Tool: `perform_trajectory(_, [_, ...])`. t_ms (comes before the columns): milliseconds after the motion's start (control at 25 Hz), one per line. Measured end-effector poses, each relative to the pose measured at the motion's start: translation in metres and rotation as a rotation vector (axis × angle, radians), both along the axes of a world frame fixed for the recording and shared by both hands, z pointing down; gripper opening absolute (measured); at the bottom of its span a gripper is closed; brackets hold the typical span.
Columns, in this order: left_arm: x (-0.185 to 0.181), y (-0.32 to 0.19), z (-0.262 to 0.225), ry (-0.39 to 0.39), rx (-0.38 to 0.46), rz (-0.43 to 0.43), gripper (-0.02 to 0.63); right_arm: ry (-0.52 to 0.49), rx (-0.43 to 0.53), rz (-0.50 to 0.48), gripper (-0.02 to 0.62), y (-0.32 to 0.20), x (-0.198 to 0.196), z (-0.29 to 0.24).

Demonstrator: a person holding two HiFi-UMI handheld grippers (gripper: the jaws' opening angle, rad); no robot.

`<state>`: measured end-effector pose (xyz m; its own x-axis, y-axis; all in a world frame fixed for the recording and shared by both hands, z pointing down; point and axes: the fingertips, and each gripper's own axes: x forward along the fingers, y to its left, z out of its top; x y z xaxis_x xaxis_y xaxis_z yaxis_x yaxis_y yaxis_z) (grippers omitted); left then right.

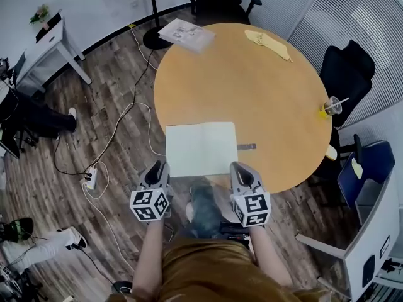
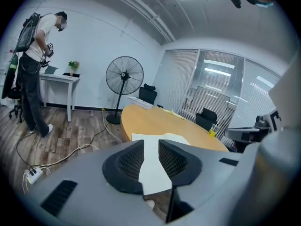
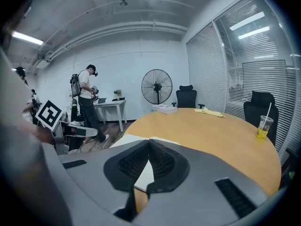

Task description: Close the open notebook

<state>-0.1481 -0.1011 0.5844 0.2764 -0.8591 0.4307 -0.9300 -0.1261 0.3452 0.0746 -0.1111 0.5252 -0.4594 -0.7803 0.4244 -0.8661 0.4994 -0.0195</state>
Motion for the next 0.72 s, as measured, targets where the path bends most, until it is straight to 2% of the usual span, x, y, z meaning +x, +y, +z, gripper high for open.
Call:
perform_trajectory(520, [0.002,0.009,0.06,-0.022,-0.135,-0.007,0.114,0.038,-0.087,-0.071,0.012,-0.008,-0.01,0.04])
perform_trajectory(720, [0.0,0.013,0.072,0.034,-0.169,-0.031,0.114,0.049,-0.114,-0.089,0.012,-0.009,-0.013,0.05])
